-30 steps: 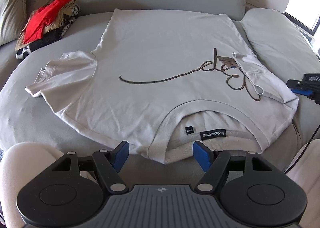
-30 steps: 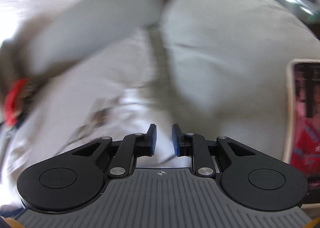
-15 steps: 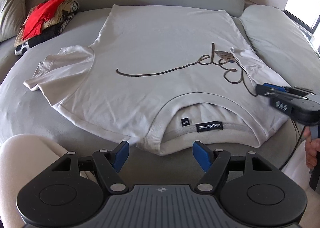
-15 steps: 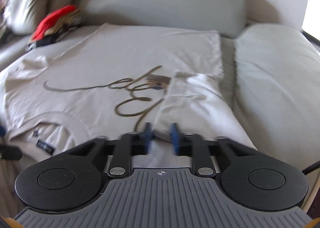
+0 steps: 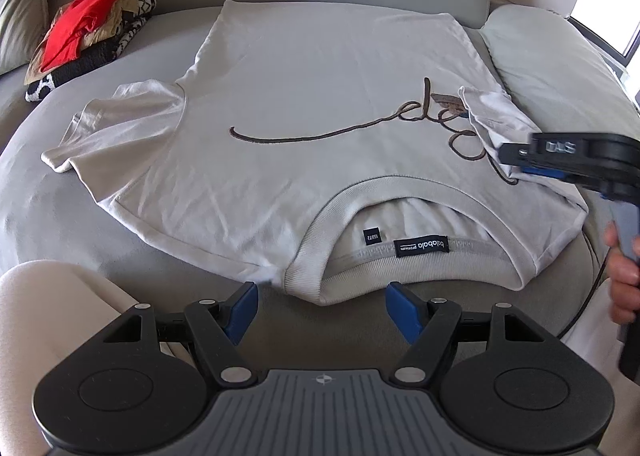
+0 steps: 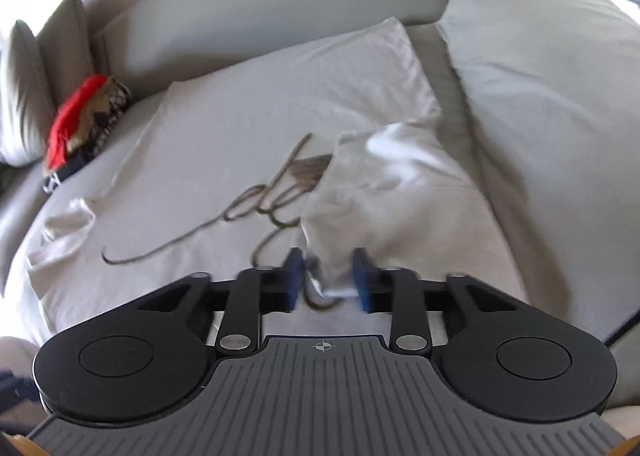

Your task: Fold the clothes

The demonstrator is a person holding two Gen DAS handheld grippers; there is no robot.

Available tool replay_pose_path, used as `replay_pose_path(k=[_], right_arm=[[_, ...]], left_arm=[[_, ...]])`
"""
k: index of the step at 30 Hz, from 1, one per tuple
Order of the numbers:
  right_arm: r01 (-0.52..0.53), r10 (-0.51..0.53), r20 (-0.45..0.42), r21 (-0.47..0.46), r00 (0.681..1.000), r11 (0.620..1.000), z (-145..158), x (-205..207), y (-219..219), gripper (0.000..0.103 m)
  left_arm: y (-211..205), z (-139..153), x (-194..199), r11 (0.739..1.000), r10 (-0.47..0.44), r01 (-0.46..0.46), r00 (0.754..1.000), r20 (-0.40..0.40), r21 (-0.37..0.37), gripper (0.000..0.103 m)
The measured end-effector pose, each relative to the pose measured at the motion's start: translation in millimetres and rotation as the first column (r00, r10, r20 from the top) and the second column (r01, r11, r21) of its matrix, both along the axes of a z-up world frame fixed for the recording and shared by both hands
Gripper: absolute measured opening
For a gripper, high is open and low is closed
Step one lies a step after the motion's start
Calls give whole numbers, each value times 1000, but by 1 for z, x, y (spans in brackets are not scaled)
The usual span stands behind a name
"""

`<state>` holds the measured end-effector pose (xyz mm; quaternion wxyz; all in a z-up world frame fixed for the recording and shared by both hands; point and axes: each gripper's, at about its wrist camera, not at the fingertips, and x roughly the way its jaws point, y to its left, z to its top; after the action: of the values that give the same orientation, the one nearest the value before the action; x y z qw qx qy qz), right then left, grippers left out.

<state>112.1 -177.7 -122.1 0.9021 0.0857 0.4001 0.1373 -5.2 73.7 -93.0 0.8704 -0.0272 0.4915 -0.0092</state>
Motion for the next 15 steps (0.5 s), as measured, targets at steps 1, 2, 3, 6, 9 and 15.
replay_pose_path(k=[1, 2, 3, 6, 9, 15], right_arm=[[11, -11, 27, 11, 1000, 1000, 5, -6, -8, 36], [70, -71, 61, 8, 996, 998, 11, -11, -22, 36], [140, -140, 95, 3, 986, 990, 17, -15, -36, 33], [306, -303, 99, -16, 948, 952, 20, -13, -72, 17], [310, -310, 0, 4, 951, 951, 4, 2, -86, 16], [217, -228, -154, -83, 961, 973, -29, 9, -71, 18]], left_arm=[[0, 0, 0, 1000, 4, -4, 1000, 0, 1, 70], [1, -1, 1, 1000, 10, -10, 1000, -2, 1, 70], [2, -2, 2, 1000, 16, -16, 1000, -5, -1, 70], [0, -2, 3, 1000, 19, -19, 1000, -8, -6, 70], [-5, -2, 3, 1000, -1, 1, 1000, -11, -3, 70], [-10, 0, 1, 1000, -19, 19, 1000, -4, 13, 70]])
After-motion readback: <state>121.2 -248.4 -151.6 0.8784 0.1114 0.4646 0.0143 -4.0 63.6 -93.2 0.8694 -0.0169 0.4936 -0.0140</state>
